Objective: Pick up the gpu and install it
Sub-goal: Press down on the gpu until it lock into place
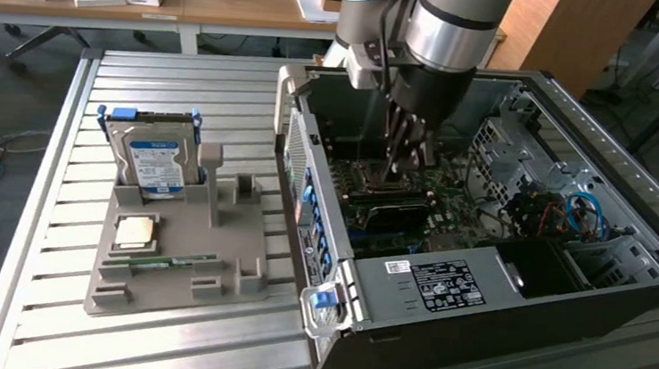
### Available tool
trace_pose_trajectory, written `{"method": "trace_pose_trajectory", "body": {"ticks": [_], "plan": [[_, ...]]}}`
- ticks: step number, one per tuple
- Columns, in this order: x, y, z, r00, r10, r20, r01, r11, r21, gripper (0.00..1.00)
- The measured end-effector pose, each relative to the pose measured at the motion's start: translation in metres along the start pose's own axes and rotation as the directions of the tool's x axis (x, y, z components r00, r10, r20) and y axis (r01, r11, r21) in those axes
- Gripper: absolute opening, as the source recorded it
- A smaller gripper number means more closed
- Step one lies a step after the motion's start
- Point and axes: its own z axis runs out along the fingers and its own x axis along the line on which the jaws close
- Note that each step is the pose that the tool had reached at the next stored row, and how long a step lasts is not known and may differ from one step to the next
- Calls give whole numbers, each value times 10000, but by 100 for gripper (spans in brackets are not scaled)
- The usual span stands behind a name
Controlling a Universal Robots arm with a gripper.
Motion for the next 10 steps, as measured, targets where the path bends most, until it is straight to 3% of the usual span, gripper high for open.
{"method": "trace_pose_trajectory", "body": {"ticks": [5,10], "plan": [[-2,-1,-105,10000,0,0,0,10000,0,11],[-4,-32,-110,10000,0,0,0,10000,0,11]]}}
